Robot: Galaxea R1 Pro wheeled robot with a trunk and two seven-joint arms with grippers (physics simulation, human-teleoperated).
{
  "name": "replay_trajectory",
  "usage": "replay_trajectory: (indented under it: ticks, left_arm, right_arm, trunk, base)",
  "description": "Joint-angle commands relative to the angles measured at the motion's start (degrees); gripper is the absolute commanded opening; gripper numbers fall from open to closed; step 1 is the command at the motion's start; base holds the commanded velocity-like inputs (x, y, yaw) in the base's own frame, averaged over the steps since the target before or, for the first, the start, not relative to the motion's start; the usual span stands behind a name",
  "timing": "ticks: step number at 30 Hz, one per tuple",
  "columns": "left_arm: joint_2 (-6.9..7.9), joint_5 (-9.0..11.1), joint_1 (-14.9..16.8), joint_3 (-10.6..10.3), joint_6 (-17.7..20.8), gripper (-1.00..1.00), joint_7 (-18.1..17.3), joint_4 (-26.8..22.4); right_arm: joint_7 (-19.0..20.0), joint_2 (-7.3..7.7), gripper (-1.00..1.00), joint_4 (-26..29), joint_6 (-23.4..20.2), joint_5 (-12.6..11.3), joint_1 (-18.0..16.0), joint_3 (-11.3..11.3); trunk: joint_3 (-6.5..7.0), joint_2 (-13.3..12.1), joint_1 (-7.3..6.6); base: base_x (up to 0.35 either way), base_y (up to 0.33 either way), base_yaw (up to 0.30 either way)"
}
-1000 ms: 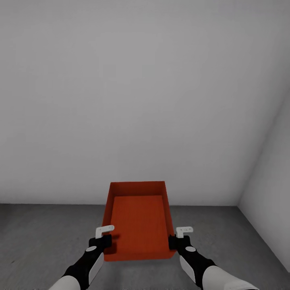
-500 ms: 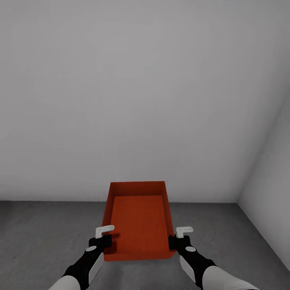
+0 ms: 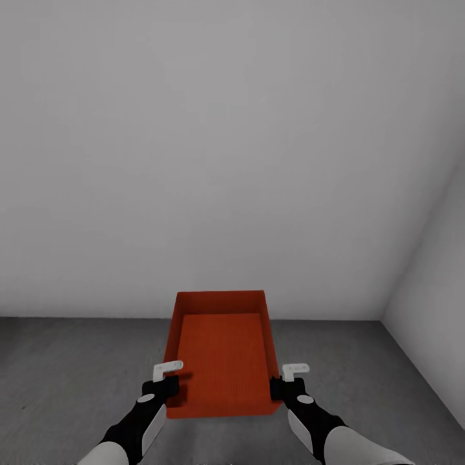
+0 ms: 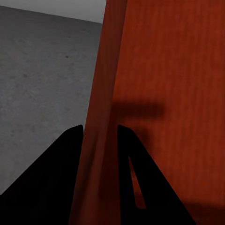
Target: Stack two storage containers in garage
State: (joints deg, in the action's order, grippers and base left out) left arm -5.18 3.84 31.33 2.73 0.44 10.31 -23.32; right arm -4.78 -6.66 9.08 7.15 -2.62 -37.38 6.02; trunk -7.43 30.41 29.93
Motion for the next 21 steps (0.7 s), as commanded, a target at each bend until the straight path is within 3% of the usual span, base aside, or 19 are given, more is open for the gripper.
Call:
replay_trajectory:
  ticks: [1, 21]
  left_arm:
    - [-0.01, 0.12, 0.05, 0.17, 0.09, -1.00, 0.15, -3.75]
    - [0.02, 0.17, 0.05, 0.15, -0.13, -1.00, 0.11, -3.58]
  right_arm:
    - [-1.20, 0.16, -1.00, -0.27, 0.22, -0.55, -0.05, -0.48]
    - [-1.34, 0.16, -1.00, -0.29, 0.14, -0.64, -0.06, -0.48]
  trunk:
    - [-0.39, 0.53, 0.24]
    - [-2.42, 0.93, 0.46]
  base:
    - [0.000, 0.000, 0.000]
    - [0.000, 0.000, 0.000]
